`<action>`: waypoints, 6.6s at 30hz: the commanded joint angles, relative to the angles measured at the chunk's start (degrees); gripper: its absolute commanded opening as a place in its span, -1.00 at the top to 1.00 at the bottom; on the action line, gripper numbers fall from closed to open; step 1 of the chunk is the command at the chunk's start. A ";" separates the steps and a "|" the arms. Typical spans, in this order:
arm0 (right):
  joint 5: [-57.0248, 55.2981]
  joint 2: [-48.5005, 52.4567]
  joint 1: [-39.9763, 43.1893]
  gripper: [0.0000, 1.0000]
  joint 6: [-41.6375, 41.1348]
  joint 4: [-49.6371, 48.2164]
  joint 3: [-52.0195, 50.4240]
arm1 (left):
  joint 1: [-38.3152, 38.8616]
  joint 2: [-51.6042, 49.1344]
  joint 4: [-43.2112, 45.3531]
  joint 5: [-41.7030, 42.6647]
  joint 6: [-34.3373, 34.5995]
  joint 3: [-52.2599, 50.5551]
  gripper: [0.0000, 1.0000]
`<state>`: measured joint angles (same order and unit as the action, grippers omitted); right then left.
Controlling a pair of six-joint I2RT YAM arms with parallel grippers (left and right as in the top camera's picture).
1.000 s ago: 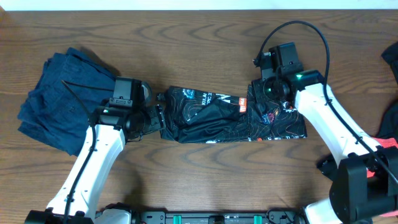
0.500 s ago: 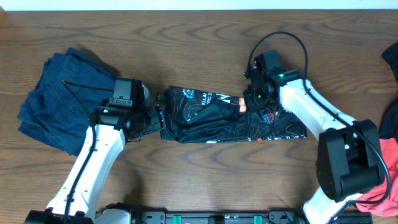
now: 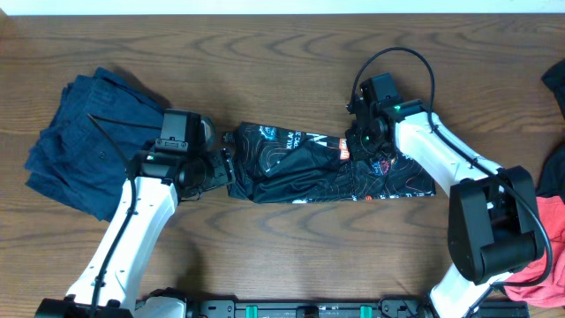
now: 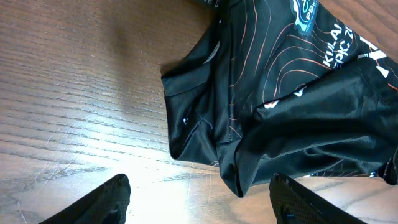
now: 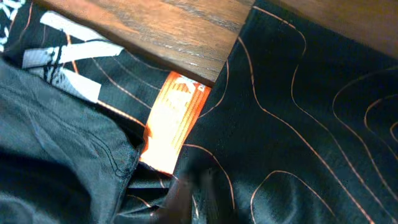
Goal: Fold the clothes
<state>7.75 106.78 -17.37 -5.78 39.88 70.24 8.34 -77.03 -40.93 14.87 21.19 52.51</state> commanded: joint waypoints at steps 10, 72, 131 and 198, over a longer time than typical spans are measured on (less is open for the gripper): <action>-4.35 0.72 -1.46 0.41 -4.09 0.11 -0.31 | -0.24 0.20 -0.22 0.13 0.35 -0.63 -0.47; -6.03 1.25 -1.46 0.76 -10.49 1.07 -1.79 | -0.24 0.20 -0.63 0.13 0.33 -0.63 -0.47; -5.66 -4.50 12.20 0.89 -0.13 0.31 0.20 | -0.22 0.22 -0.63 0.13 0.35 -0.63 -0.47; -4.02 -13.88 19.63 -0.54 -5.97 15.04 0.26 | 4.57 -27.12 22.14 20.72 -12.57 -0.63 0.63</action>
<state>3.25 92.84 2.13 -11.70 54.83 70.37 12.62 -103.15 -18.39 33.28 9.08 52.73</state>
